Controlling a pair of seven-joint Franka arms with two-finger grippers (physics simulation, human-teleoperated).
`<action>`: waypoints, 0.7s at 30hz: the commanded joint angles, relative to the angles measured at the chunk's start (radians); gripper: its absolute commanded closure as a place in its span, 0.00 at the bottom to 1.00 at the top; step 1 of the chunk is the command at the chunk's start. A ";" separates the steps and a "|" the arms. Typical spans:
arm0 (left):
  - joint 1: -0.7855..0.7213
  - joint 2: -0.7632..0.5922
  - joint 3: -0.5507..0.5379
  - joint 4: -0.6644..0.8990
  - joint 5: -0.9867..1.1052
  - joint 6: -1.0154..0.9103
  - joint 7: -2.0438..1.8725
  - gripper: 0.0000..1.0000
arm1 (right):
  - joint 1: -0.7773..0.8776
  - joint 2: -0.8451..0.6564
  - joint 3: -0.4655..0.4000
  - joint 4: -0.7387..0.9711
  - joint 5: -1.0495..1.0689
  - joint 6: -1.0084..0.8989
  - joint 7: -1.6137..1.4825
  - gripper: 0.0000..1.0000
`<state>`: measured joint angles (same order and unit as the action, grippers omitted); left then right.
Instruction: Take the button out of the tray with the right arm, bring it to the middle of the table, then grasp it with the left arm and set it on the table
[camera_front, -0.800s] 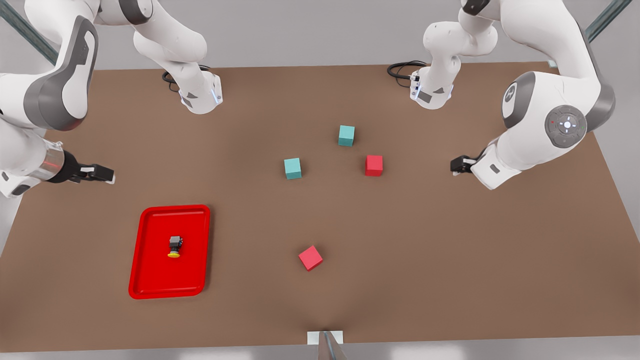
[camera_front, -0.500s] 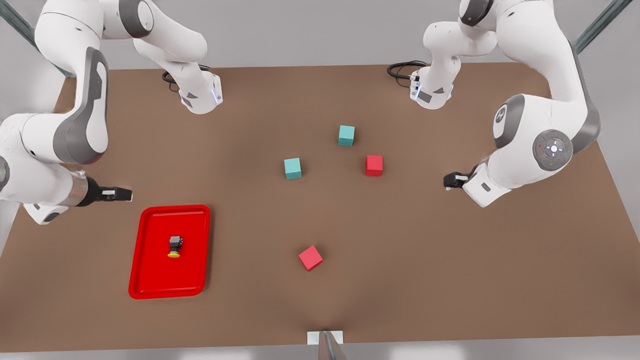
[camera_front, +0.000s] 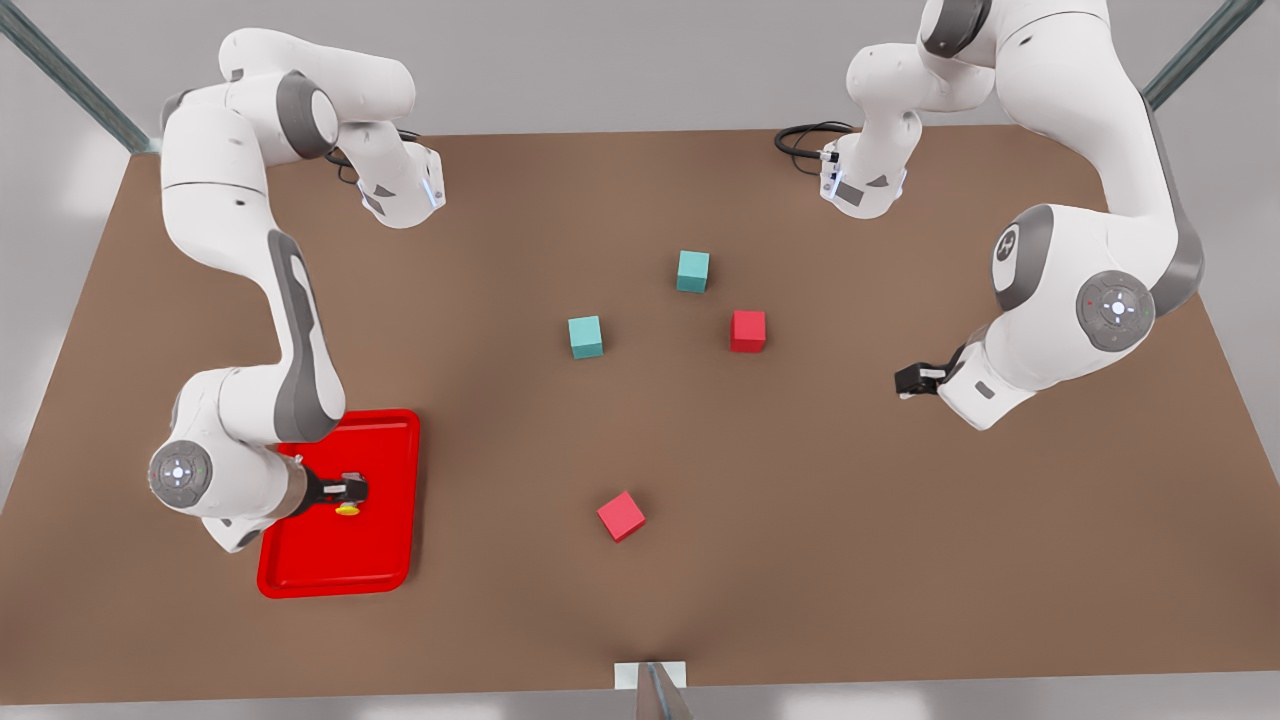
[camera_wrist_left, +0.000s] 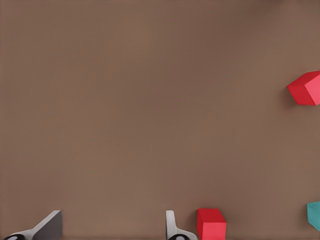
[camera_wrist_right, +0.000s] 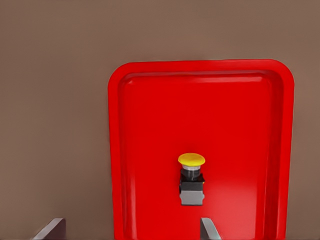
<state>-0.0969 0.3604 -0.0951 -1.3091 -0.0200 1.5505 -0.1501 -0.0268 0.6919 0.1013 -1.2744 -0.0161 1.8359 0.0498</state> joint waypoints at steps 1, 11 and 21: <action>0.002 -0.001 0.000 0.001 0.002 0.003 -0.022 0.00 | -0.016 0.001 0.000 -0.051 0.001 0.097 0.097 0.00; -0.006 0.003 0.002 -0.002 0.029 0.011 -0.032 0.00 | -0.074 0.049 0.000 -0.151 -0.005 0.151 -0.005 0.00; -0.006 0.003 0.002 -0.002 0.032 0.011 -0.032 0.00 | -0.081 0.072 -0.002 -0.227 -0.010 0.230 -0.067 0.00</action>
<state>-0.1028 0.3653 -0.0934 -1.3119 0.0111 1.5609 -0.1713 -0.1069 0.7651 0.0996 -1.4876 -0.0262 2.0106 0.0394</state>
